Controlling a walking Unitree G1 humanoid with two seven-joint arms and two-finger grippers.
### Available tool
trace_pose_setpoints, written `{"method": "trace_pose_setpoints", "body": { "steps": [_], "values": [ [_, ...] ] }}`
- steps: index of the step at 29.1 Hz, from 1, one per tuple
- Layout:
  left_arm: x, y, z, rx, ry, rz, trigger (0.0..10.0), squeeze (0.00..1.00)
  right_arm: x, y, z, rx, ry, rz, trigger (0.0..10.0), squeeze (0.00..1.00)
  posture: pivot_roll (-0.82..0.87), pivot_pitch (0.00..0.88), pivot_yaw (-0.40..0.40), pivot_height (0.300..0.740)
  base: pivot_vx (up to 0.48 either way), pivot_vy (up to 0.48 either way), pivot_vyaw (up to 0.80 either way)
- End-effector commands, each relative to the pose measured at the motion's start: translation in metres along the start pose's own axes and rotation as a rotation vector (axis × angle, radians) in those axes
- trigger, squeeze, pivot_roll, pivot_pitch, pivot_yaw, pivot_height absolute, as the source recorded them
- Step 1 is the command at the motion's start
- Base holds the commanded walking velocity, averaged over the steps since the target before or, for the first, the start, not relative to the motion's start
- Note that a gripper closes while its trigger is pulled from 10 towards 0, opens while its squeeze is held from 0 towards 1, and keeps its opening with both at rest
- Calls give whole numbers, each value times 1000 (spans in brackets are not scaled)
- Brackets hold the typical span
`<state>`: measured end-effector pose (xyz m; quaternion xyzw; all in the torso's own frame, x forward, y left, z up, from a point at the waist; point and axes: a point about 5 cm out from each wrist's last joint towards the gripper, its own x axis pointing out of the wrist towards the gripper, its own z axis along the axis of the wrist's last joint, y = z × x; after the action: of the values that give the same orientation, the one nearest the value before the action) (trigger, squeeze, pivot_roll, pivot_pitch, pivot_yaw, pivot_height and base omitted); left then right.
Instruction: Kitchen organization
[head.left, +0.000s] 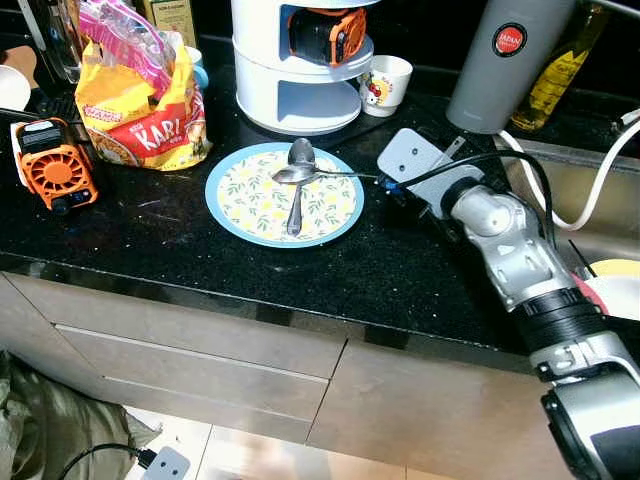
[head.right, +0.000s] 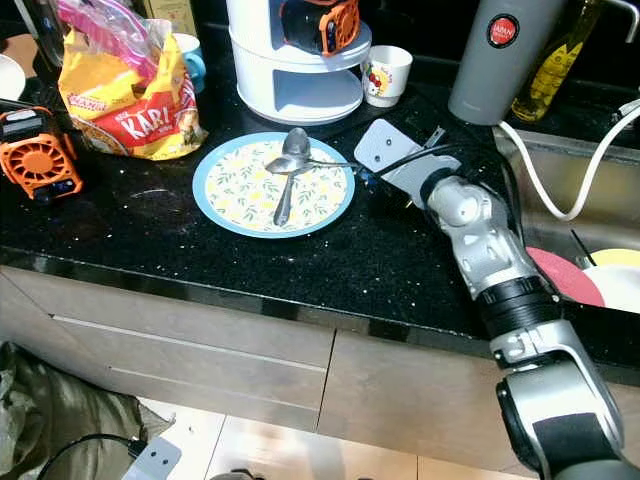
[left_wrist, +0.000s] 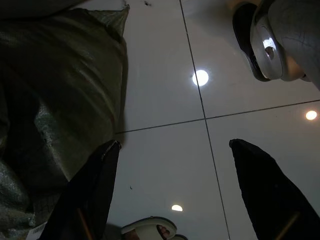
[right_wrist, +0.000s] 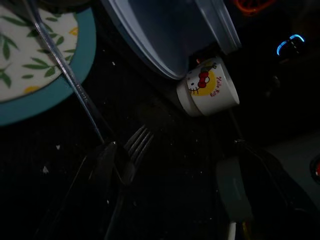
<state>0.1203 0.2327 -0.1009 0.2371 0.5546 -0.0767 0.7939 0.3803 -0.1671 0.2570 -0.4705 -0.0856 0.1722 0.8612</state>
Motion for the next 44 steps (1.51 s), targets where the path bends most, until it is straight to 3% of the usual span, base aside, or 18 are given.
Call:
{"method": "trace_pose_setpoints", "body": {
  "steps": [1, 14, 30, 31, 33, 34, 44],
  "values": [
    [-1, -4, -6, 3, 19, -14, 10000, 0, -1, 1, -5, -14, 15, 32, 10000, 0, 55, 92, -33, 740, 0, 0, 0],
    [0, -7, -4, 9, 15, -20, 10000, 0, -2, 10, -10, -75, 13, 163, 10000, 0, 52, 90, -39, 740, 0, 0, 0],
    [-1, -7, -6, 4, 17, -24, 10000, 0, 14, 14, 0, -115, 43, 87, 10000, 0, 54, 97, -40, 740, 0, 0, 0],
    [-1, -7, -6, 4, 17, -24, 10000, 0, 15, 15, 0, -115, 41, 90, 9059, 0, 54, 98, -40, 740, 0, 0, 0],
    [-1, -8, -6, 4, 17, -25, 10000, 0, 16, 16, 1, -116, 40, 91, 9059, 0, 54, 98, -40, 740, 0, 0, 0],
    [-1, -8, -6, 2, 17, -25, 10000, 0, 17, 18, 2, -115, 34, 99, 314, 0, 56, 99, -41, 740, 0, 0, 0],
    [-1, -9, -8, 0, 21, -25, 10000, 0, 18, 15, 0, -119, 41, 71, 0, 0, 54, 97, -42, 740, 0, 0, 0]
  ]
}}
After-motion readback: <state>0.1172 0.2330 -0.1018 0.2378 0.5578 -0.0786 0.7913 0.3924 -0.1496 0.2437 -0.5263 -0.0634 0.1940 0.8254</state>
